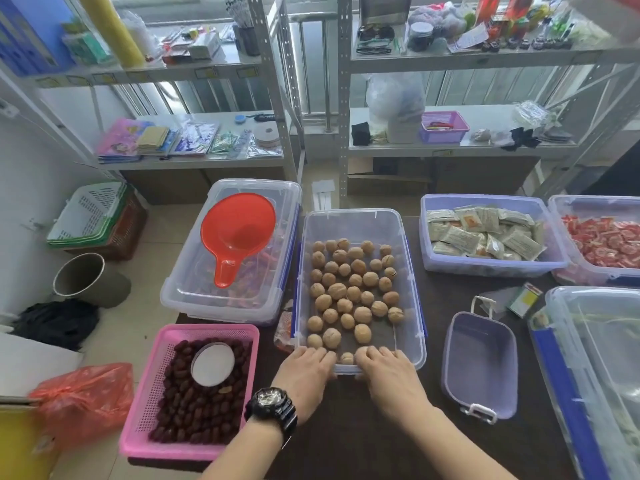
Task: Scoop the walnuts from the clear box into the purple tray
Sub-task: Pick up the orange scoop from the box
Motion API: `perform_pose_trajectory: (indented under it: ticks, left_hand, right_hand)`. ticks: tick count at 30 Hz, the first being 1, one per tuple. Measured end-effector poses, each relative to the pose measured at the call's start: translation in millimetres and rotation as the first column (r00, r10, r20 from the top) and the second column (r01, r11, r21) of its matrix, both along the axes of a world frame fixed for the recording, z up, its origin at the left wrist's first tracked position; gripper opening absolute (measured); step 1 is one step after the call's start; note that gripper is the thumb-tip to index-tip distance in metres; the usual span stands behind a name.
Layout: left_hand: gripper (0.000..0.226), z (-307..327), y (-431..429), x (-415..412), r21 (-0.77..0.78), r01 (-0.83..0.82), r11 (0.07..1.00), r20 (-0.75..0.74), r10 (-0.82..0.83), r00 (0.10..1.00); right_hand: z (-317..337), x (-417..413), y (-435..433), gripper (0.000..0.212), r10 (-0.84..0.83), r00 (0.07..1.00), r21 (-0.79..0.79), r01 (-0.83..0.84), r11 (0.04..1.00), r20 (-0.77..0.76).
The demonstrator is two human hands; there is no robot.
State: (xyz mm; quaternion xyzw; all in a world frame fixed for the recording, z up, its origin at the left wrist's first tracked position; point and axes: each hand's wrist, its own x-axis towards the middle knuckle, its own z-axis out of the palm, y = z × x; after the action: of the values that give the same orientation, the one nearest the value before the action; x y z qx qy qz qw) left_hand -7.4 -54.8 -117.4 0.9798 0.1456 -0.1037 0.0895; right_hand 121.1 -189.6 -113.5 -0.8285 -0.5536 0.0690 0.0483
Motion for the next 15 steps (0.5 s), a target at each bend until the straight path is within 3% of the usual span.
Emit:
perform_pose_trajectory:
  ticks: [2,3,4,6,8,11,13,15]
  left_hand:
    - [0.034,9,1,-1,-0.218,-0.076,0.973,0.143,0.109,0.984]
    - [0.037,16,2,-4,-0.333,-0.133,0.934,0.25,0.224,0.942]
    - [0.038,24,6,-7,-0.349,-0.191,0.917,0.396,0.329,0.857]
    - [0.038,42,26,-11,-0.207,-0.389,0.898,0.66,0.422,0.622]
    - [0.039,60,56,-9,-0.097,-0.58,0.809,0.78,0.424,0.461]
    - [0.046,80,100,-1,-0.219,-0.783,0.582,0.758,0.607,0.239]
    - [0.053,85,125,3,-0.39,-0.843,0.371,0.631,0.775,0.05]
    - [0.061,85,146,4,-0.512,-0.837,0.195,0.436,0.898,-0.057]
  right_hand:
    - [0,0,-2,0.035,0.015,1.0,0.0,-0.015,1.0,0.004]
    - [0,0,-4,0.033,0.012,1.0,-0.002,-0.012,1.0,-0.004]
    - [-1,0,-4,0.031,0.001,1.0,-0.011,-0.001,1.0,-0.016]
    - [-3,0,-3,0.029,-0.027,0.999,-0.037,0.026,0.999,-0.044]
    - [-6,-1,-3,0.024,-0.033,0.997,-0.045,0.03,0.999,-0.072]
    - [-13,0,-3,0.019,-0.023,0.993,-0.067,0.015,0.998,-0.12]
    - [-14,1,-2,0.021,-0.035,0.991,-0.081,0.024,0.996,-0.128]
    - [-16,1,-1,0.02,-0.041,0.99,-0.091,0.029,0.995,-0.135]
